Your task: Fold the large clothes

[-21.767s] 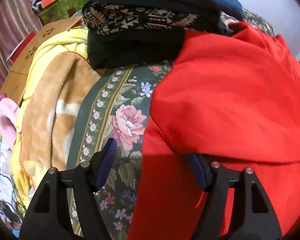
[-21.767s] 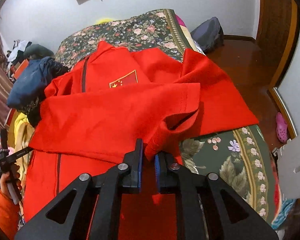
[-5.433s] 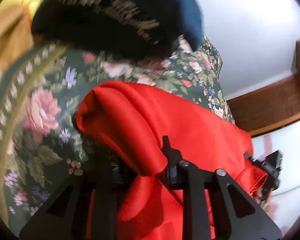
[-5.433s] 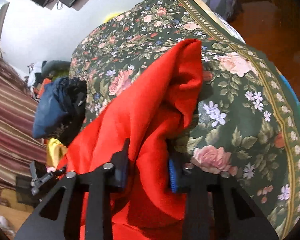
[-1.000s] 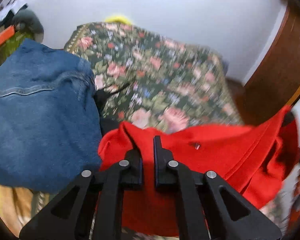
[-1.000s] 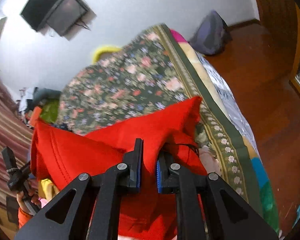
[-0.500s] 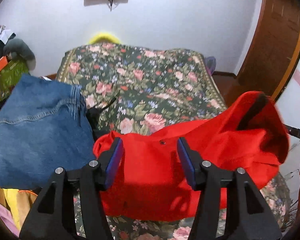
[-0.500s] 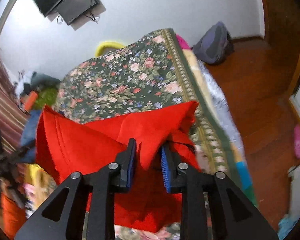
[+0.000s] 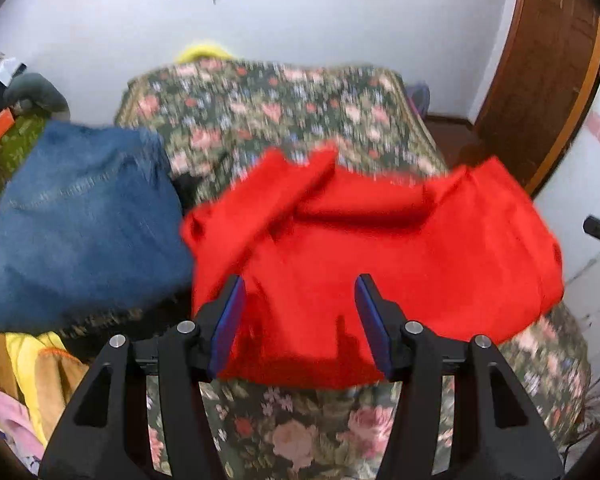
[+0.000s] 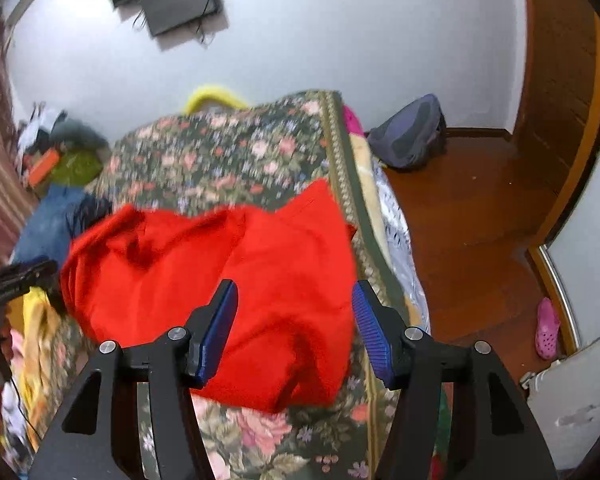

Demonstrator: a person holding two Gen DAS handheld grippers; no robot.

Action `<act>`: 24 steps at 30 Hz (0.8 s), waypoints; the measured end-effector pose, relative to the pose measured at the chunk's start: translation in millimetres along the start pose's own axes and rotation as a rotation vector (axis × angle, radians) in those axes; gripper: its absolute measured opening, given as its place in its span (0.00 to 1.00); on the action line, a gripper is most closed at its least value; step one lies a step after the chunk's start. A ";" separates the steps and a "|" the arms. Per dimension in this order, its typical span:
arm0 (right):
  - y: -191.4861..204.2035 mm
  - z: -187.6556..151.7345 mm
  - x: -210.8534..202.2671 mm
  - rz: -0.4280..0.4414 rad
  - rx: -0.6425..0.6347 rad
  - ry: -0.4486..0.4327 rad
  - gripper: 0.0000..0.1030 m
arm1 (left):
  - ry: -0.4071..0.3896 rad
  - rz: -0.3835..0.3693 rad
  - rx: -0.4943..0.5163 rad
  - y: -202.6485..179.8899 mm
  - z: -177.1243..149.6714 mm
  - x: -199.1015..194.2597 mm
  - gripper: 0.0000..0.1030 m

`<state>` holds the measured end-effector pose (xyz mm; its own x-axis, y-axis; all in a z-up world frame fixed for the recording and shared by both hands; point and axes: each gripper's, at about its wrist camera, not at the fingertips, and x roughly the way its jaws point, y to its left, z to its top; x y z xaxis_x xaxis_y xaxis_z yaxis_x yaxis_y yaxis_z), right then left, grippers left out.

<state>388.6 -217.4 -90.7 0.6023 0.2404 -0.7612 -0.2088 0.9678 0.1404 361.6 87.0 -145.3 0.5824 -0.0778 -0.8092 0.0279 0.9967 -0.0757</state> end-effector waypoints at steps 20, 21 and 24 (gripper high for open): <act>67.3 -4.2 102.3 -0.023 -0.195 0.118 0.56 | 0.053 0.107 0.010 12.6 76.9 119.3 0.54; 65.5 -3.4 103.3 -0.026 -0.183 0.117 0.56 | 0.052 0.136 -0.040 24.5 89.3 123.6 0.54; 53.2 -3.2 102.0 -0.058 -0.133 0.096 0.56 | 0.012 0.215 -0.113 44.2 109.3 121.6 0.54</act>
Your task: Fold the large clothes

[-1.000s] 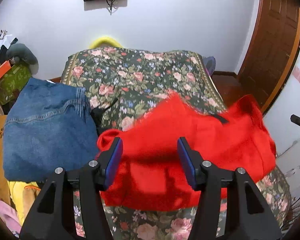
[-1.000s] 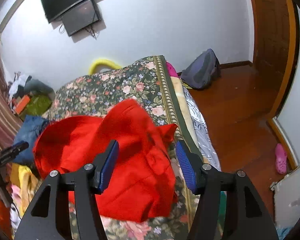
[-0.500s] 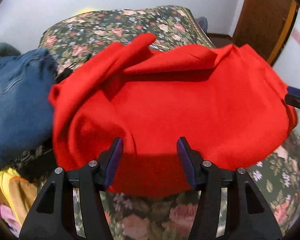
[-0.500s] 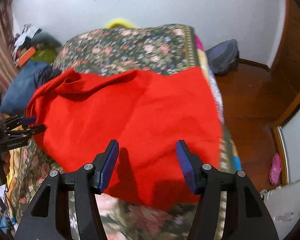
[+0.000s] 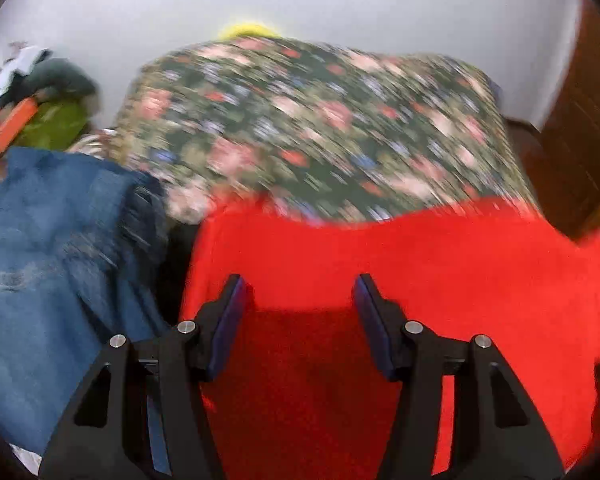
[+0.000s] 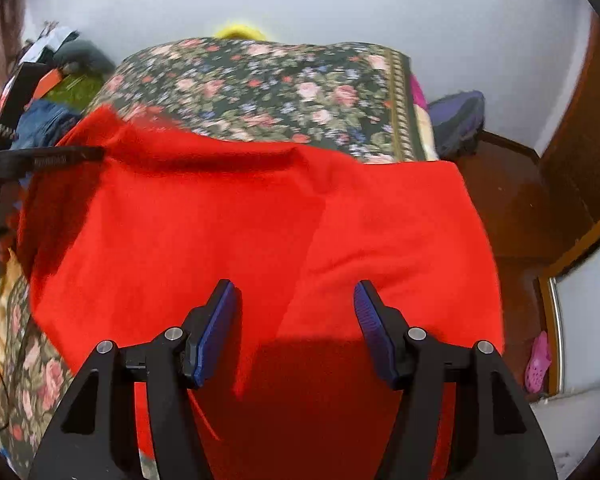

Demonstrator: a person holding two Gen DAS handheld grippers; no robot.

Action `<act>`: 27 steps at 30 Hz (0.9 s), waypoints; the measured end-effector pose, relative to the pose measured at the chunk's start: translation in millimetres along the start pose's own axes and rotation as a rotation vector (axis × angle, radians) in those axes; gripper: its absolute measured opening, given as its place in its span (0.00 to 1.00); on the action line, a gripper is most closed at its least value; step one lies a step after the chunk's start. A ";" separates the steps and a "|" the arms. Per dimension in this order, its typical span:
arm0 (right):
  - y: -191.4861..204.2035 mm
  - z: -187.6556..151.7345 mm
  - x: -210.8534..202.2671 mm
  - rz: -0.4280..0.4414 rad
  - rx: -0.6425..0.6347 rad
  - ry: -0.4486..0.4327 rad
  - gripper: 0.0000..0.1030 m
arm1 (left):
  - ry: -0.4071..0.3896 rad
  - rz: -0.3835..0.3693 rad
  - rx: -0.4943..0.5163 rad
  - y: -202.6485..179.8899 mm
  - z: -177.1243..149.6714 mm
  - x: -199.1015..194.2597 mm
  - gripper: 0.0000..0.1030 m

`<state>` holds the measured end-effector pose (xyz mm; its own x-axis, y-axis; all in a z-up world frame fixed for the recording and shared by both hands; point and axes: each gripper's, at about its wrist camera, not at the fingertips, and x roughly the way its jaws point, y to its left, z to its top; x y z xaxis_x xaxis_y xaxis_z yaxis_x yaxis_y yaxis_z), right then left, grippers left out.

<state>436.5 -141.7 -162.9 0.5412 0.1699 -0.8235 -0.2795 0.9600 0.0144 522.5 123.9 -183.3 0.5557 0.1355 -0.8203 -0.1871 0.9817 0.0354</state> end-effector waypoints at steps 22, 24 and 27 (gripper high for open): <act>-41.7 -64.3 -39.2 0.062 0.150 0.041 0.68 | 0.103 -0.229 -0.194 68.1 -164.6 -78.1 0.60; -47.9 -69.7 -44.0 0.087 0.199 0.041 0.68 | 0.118 -0.241 -0.238 75.6 -176.4 -73.5 0.60; -57.8 -77.2 -44.2 0.117 0.279 0.045 0.68 | 0.112 -0.245 -0.274 78.4 -183.8 -66.6 0.60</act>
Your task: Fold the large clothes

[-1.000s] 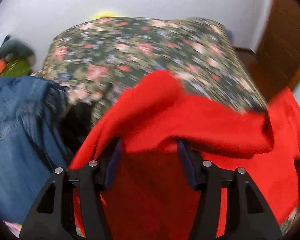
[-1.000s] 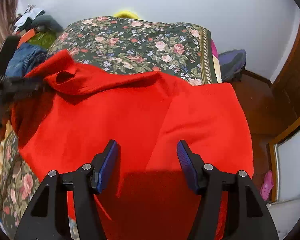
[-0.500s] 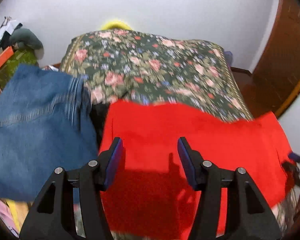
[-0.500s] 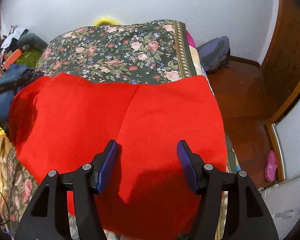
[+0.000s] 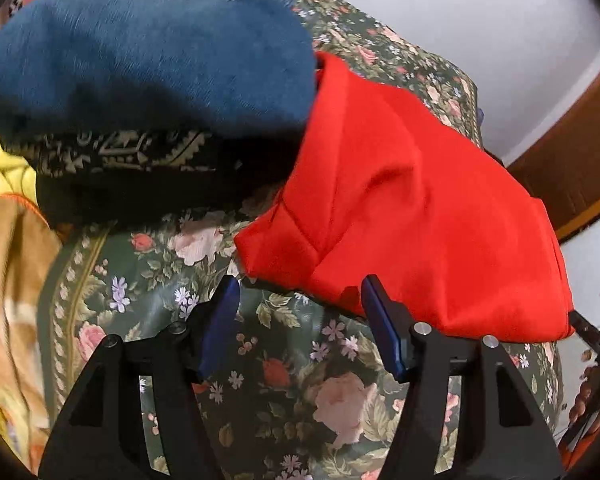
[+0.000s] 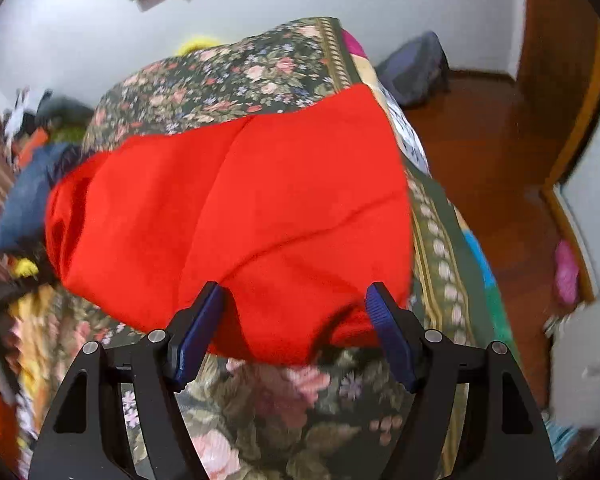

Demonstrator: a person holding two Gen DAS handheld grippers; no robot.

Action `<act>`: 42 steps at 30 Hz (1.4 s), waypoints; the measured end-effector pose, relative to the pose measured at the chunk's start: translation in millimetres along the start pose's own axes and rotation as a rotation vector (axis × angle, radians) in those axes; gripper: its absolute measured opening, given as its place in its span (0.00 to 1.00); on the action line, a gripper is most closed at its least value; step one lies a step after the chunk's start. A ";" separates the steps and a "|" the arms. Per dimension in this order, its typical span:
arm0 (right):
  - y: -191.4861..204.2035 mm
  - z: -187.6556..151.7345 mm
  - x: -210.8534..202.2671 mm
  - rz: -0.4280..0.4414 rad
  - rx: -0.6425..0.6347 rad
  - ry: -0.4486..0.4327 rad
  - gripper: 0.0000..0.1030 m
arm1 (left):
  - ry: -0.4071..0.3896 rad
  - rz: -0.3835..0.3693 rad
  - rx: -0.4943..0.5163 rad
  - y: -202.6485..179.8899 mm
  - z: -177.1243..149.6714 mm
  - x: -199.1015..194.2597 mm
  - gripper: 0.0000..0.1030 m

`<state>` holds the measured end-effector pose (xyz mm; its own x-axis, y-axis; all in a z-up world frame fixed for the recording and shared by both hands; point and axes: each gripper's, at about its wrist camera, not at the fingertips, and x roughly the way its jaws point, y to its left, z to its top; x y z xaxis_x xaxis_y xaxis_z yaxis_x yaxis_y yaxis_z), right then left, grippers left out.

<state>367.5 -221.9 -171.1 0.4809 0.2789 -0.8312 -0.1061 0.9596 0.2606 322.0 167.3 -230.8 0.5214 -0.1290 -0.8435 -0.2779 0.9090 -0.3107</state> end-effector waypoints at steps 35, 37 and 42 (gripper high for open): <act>15.1 -0.9 2.9 -0.071 -0.030 -0.027 0.79 | 0.041 -0.312 -0.218 23.4 -13.7 1.9 0.54; 18.5 -0.6 0.9 -0.061 -0.034 -0.033 0.79 | 0.086 -0.361 -0.283 24.9 -13.6 19.3 0.54; 27.2 2.1 1.1 -0.048 -0.054 -0.038 0.79 | 0.065 -0.441 -0.428 27.2 -4.3 53.7 0.65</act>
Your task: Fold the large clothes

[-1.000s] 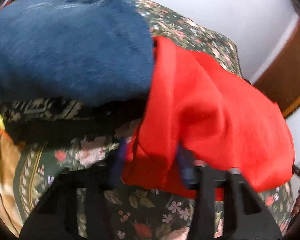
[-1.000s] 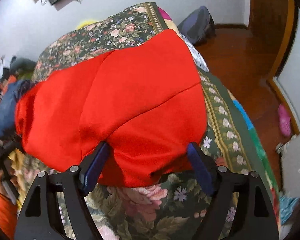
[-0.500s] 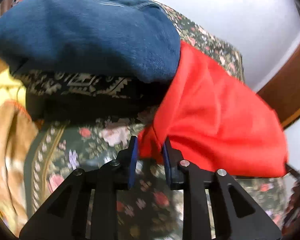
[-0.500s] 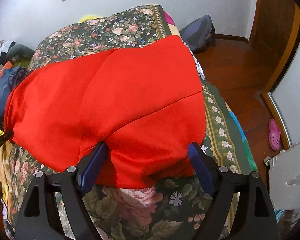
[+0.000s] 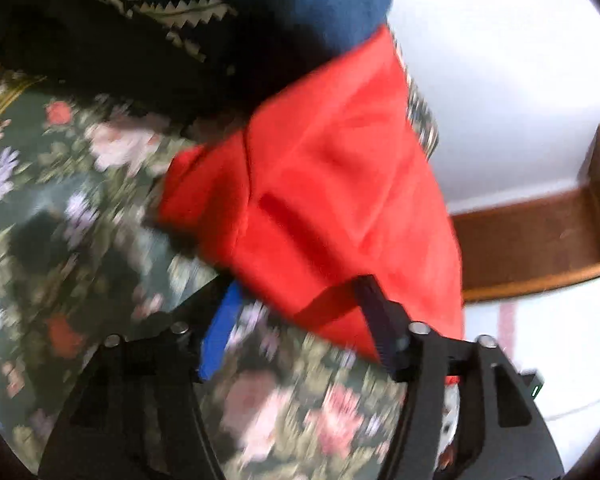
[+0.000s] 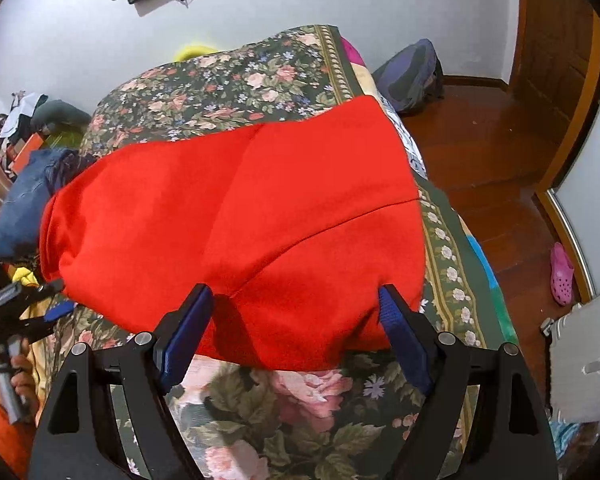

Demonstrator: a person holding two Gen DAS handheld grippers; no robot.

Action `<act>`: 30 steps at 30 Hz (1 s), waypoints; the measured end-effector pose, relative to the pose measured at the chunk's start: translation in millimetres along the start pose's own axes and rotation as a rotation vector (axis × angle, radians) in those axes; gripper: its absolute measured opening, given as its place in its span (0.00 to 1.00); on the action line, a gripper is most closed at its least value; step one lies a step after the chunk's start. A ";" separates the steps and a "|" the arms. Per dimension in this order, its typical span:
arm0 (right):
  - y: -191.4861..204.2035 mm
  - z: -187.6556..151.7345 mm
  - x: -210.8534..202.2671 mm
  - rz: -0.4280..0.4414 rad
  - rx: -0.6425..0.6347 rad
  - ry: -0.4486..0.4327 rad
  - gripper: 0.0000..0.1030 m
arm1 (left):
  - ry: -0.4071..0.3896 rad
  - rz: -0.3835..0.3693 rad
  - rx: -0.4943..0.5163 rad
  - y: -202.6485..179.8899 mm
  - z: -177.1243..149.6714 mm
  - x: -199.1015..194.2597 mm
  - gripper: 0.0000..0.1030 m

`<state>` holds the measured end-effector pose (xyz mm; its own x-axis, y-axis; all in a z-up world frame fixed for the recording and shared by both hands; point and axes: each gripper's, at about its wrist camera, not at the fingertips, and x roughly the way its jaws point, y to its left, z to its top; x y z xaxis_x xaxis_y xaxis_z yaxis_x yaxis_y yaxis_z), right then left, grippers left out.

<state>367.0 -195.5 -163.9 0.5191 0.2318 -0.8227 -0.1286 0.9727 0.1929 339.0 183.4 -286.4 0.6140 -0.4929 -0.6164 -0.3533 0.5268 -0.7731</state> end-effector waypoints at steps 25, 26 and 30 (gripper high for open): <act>62.5 53.3 -7.0 0.034 -0.162 -0.080 0.79 | -0.404 0.032 0.270 -147.7 6.7 -49.1 0.20; 69.0 56.3 -4.7 0.046 -0.174 -0.078 0.79 | -0.423 0.014 0.287 -156.5 3.6 -59.1 0.20; 103.9 62.8 24.4 0.123 -0.206 0.004 0.79 | -0.527 0.023 0.352 -184.7 -5.4 -91.4 0.19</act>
<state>419.3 -88.4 -130.4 0.4858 0.3479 -0.8018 -0.3604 0.9155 0.1789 344.3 127.5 -88.1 0.9060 -0.1190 -0.4063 -0.1719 0.7737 -0.6098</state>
